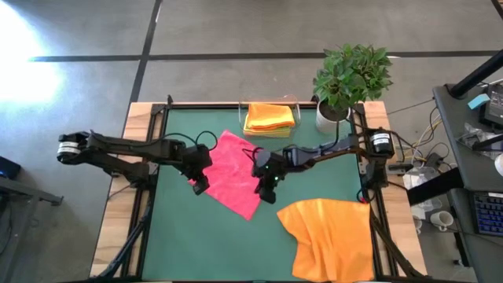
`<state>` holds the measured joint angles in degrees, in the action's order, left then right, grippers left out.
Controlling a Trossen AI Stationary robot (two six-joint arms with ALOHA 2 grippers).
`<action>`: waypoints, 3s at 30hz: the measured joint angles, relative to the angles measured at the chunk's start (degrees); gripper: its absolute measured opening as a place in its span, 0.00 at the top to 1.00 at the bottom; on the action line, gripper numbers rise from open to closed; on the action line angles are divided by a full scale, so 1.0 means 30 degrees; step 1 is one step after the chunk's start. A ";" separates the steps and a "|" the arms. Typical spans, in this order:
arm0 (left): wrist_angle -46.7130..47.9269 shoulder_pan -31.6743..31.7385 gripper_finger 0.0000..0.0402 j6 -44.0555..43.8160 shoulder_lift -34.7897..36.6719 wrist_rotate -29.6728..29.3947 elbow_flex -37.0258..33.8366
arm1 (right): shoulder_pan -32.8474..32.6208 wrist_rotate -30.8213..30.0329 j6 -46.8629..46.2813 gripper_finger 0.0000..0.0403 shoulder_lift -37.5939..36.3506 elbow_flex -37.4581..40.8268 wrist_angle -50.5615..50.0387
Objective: Fold microfiber towels
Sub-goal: Fold the pink towel
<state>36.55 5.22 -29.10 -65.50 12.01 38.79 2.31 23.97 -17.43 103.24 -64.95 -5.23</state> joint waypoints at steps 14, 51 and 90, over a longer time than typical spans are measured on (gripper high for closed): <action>-0.0014 -0.1029 0.48 0.2006 0.0553 -0.0169 -0.0549 | -0.3081 -0.4983 -0.6030 0.98 0.1782 -0.1604 0.1430; 0.0060 -0.5661 0.48 0.5744 0.0468 -0.0905 -0.0899 | -0.7739 -0.6625 -0.9861 0.98 0.3476 -0.6262 -0.8881; -0.3713 -0.9779 0.94 0.5838 -0.5302 -0.5561 -0.0782 | -0.9063 -0.9782 -0.8315 0.85 0.2012 -0.6113 -1.1082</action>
<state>25.41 -24.12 -11.59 -81.41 -4.67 36.45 -24.88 -5.38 -42.38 109.28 -83.29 -38.48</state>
